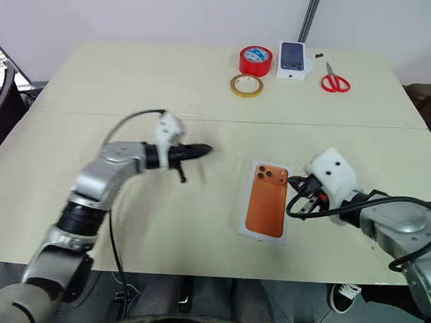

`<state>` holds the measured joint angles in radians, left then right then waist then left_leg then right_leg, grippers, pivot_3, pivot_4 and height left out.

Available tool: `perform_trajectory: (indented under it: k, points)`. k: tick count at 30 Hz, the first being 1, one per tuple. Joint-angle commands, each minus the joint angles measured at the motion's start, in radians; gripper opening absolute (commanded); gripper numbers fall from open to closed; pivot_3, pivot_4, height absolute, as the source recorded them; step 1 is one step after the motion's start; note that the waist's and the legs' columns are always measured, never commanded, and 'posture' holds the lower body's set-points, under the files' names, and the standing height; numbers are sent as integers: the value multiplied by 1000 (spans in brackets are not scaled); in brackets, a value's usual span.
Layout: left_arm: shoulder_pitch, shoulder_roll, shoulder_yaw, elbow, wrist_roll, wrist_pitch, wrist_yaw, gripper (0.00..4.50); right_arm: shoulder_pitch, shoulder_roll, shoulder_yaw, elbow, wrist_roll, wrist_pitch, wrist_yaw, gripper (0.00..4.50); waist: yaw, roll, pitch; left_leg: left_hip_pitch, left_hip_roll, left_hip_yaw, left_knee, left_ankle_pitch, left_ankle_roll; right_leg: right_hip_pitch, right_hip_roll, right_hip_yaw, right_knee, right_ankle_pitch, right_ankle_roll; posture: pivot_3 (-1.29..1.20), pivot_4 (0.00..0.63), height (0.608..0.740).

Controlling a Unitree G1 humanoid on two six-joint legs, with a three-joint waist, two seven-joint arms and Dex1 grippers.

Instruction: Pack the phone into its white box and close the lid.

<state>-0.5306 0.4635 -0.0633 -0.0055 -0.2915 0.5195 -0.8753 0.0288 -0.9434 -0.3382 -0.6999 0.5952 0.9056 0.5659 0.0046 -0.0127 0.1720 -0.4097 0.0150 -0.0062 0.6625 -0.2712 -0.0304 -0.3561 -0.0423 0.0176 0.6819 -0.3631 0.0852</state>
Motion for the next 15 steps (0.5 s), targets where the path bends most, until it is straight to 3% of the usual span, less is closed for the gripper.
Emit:
perform_trajectory:
  k: [1,5,15]
  points:
    - [61,97,151,-23,-45,-13,0,0,-59,51,-41,98,-5,-83,12,59,0,0,0,0,0,0,0,0,0,0,0,0,0,0,0,0,150,740]
    - [170,179,253,-17,-51,-53,9,0,-111,90,-63,233,13,-123,49,59,4,0,0,0,0,0,0,0,0,0,-1,0,0,0,0,0,150,740]
    - [235,214,314,14,-57,-77,45,0,-130,139,-12,279,-16,-173,50,59,4,0,0,0,0,0,0,0,0,0,-2,-1,0,0,0,0,150,740]
